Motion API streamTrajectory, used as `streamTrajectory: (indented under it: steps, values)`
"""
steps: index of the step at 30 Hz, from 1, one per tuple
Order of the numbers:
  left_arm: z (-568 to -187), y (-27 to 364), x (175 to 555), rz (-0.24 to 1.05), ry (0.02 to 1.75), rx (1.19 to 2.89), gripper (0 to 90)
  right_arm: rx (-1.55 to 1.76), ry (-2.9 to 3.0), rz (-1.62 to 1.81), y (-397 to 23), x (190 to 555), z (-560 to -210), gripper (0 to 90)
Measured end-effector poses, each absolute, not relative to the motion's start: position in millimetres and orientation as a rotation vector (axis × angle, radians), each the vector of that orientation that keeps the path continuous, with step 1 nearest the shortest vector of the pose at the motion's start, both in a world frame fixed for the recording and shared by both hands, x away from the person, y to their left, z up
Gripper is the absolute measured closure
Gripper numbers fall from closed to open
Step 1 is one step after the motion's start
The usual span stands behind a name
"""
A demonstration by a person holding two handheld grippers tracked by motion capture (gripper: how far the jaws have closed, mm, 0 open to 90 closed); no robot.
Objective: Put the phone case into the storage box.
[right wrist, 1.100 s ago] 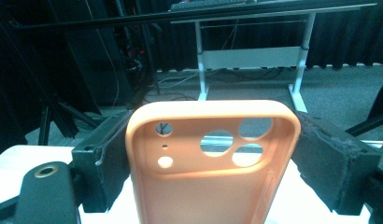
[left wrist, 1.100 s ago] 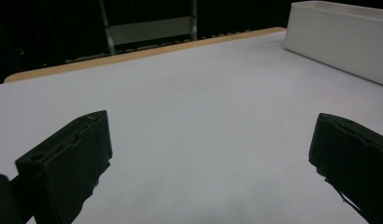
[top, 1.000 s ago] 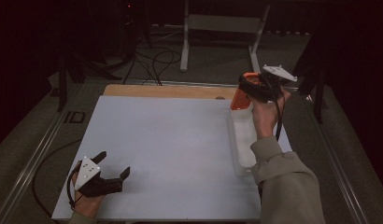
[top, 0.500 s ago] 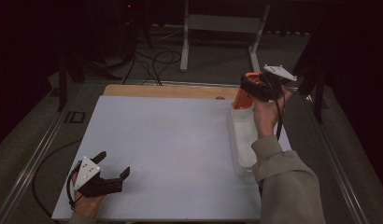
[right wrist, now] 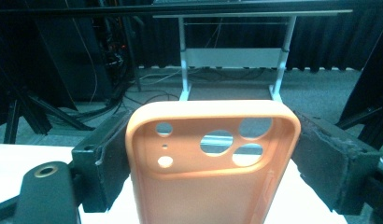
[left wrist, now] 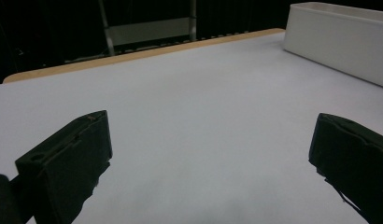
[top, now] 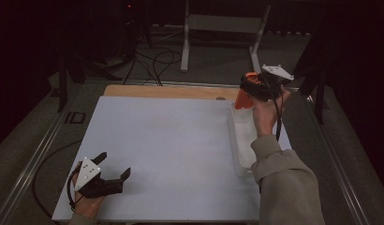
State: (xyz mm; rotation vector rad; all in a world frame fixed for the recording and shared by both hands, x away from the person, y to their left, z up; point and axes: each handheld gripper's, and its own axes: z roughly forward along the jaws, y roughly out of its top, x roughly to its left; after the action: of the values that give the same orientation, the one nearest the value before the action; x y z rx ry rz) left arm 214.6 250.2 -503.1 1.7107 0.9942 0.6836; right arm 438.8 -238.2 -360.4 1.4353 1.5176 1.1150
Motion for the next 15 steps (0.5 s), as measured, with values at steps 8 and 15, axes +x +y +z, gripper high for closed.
streamTrajectory:
  steps: [8, 15]
  values:
    - [-503, 251, 215, 0.683, 0.992, 1.709, 0.2, 1.470, 1.509, 1.096, -238, 445, -366, 17.0]
    - [-503, 251, 214, 0.682, 0.991, 1.709, 0.2, 1.499, 1.506, 1.062, -237, 450, -373, 16.9]
